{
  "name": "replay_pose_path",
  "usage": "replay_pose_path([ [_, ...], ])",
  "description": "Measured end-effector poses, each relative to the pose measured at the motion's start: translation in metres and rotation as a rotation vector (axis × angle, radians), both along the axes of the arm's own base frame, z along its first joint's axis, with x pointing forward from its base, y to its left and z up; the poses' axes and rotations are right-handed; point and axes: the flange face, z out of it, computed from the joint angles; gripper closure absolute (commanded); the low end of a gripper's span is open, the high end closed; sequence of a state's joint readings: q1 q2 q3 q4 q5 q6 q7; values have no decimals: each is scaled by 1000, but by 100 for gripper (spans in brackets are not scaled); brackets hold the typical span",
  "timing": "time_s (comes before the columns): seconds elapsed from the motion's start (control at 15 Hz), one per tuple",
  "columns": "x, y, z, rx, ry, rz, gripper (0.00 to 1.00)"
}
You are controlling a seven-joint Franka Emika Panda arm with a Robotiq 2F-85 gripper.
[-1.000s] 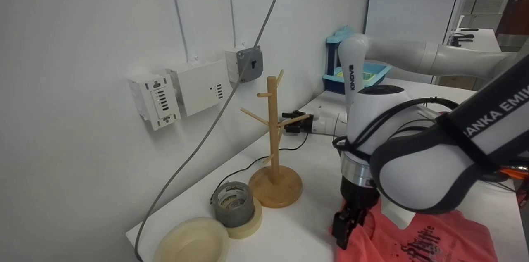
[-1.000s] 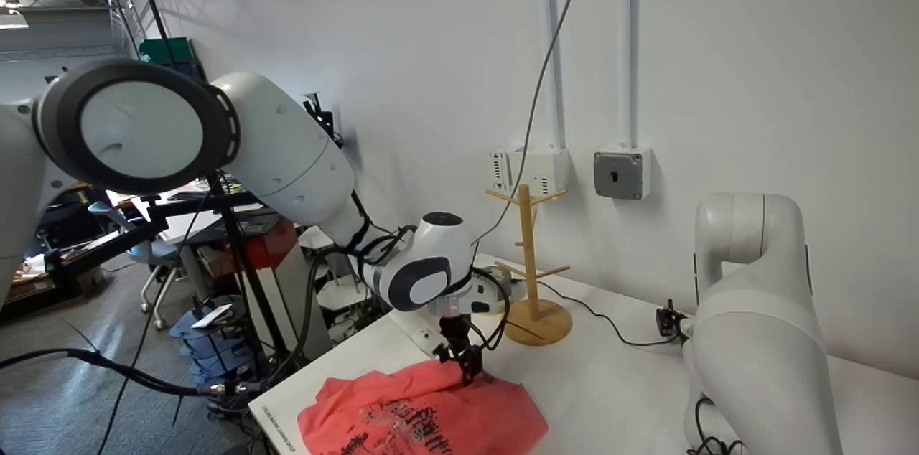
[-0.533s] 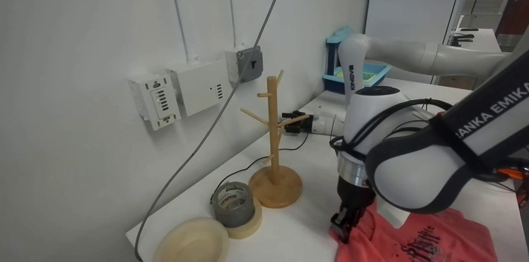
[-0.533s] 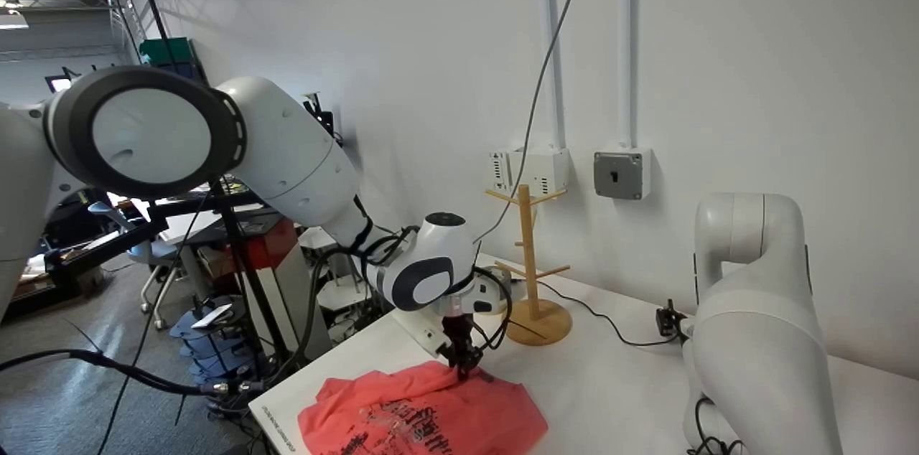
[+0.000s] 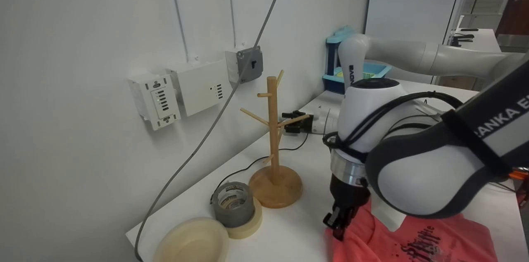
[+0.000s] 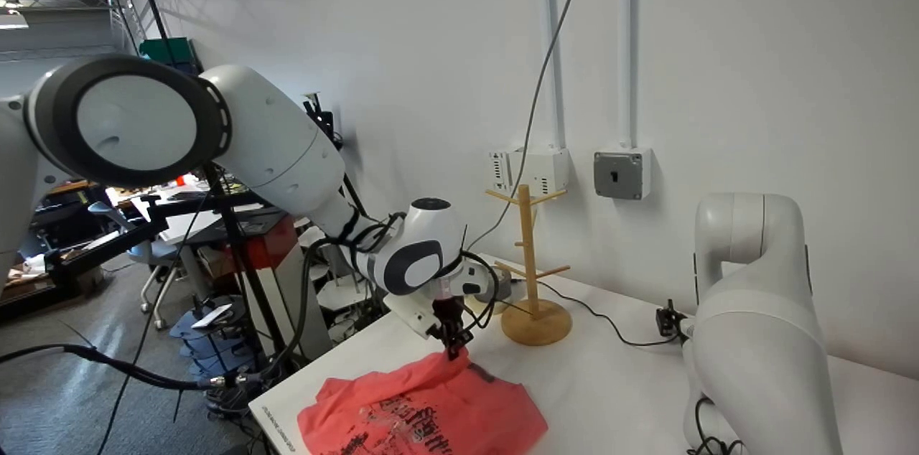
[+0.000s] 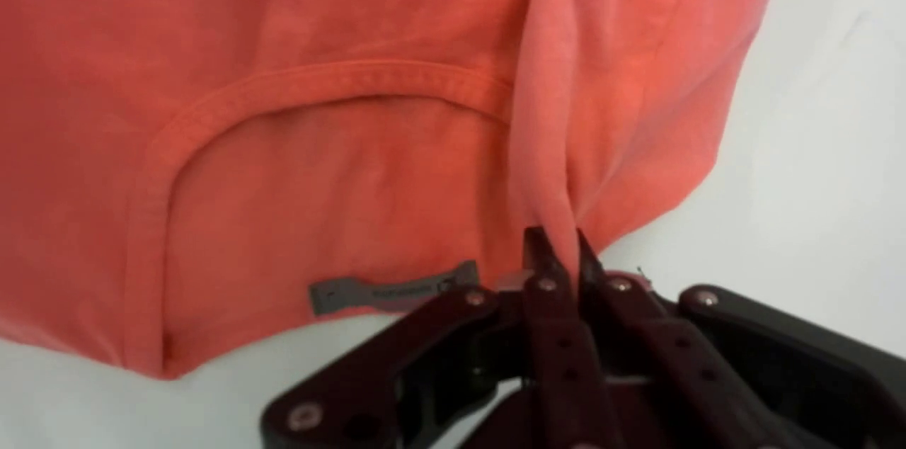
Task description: Pick up the orange sweater and put it back down
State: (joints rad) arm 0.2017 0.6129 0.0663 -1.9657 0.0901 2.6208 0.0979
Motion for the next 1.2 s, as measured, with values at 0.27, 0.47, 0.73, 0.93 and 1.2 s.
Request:
replay_pose_path([
  [0.27, -7, 28, 8, -9, -12, 45, 69],
  [0.47, -12, 42, 7, -6, -1, 68, 55],
  [0.73, -17, 52, 6, -3, 17, 85, 24],
  [0.93, -19, 55, 6, -1, 19, 90, 2],
  [1.2, -21, 58, 5, 2, 24, 96, 0],
])
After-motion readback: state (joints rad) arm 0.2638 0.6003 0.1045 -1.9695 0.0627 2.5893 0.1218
